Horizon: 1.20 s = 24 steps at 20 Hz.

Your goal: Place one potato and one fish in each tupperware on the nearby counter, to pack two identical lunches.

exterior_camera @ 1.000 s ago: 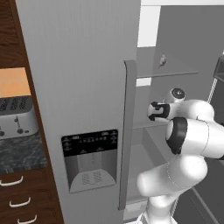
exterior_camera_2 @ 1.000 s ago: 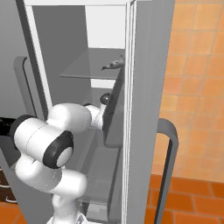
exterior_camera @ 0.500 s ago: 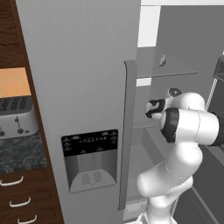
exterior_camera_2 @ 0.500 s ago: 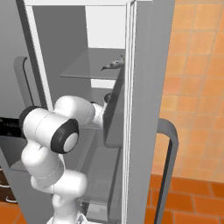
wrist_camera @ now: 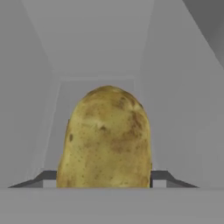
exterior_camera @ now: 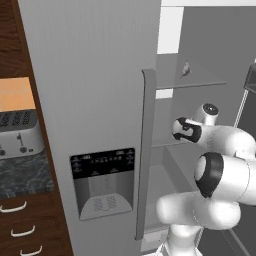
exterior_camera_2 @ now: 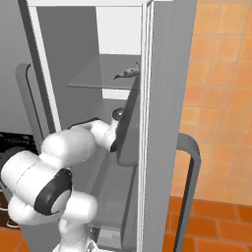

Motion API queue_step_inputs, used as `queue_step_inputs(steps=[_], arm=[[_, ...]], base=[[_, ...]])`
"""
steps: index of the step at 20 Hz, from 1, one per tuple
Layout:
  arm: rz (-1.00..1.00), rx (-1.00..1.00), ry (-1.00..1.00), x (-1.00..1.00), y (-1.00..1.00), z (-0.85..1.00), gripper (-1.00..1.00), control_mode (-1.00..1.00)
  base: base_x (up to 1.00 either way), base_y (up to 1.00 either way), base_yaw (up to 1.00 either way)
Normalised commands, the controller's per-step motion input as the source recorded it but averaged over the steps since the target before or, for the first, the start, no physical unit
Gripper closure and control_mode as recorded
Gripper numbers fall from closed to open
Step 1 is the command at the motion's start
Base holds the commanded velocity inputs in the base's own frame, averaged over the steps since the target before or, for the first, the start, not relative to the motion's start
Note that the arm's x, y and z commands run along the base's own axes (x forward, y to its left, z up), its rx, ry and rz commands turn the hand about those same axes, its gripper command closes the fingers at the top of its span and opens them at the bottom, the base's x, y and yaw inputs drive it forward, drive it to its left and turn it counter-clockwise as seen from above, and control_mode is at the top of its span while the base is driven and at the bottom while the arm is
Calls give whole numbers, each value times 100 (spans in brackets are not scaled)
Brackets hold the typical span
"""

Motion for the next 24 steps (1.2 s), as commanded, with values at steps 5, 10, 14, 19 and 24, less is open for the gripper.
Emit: queue_step_inputs(steps=[5,10,14,19,24], arm=[[21,0,3,-100,64,69,100,-100],[17,0,9,-100,54,89,100,-100],[3,0,2,-100,9,59,100,-100],[0,0,0,-100,0,56,100,-100],[0,-4,-9,-100,7,29,100,-100]], base=[[0,0,0],[0,0,0],[0,0,0],[0,0,0],[0,0,0]])
